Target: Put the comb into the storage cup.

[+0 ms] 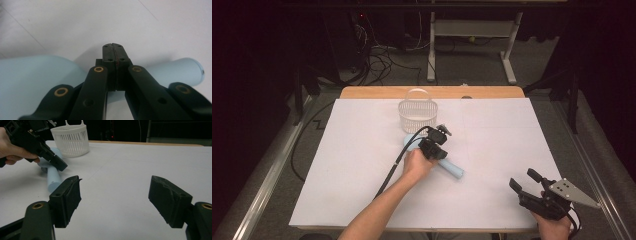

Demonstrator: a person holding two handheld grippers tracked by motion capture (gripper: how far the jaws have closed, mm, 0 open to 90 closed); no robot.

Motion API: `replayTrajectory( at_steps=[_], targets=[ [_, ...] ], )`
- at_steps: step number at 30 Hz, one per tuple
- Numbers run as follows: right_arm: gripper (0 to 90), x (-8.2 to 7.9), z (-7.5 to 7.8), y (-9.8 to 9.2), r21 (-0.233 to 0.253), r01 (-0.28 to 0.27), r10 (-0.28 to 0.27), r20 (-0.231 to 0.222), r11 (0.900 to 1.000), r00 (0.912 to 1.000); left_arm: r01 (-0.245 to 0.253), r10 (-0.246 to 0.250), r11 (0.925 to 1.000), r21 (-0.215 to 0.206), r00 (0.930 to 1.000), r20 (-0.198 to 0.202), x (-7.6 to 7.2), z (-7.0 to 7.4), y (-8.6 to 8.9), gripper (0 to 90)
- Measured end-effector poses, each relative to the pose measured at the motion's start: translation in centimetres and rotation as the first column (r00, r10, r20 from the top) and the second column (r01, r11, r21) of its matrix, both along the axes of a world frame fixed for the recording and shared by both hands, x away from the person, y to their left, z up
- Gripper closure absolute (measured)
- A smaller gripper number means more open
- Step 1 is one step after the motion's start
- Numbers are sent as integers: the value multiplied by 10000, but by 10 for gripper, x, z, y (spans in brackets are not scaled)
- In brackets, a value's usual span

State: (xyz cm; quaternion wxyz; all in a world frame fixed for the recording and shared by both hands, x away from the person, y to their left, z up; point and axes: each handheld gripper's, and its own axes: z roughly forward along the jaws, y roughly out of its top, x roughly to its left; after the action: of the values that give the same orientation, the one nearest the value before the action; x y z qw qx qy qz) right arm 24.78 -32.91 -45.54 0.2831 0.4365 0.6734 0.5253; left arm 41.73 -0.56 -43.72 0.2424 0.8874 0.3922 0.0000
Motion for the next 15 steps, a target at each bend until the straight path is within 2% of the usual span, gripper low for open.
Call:
replayTrajectory(
  at_steps=[15],
  targets=[
    [264,0,0,1,-34,0,0,12,10000,10000,338,-337,9994,-92,9993,143,-20,1,10,883]
  ],
)
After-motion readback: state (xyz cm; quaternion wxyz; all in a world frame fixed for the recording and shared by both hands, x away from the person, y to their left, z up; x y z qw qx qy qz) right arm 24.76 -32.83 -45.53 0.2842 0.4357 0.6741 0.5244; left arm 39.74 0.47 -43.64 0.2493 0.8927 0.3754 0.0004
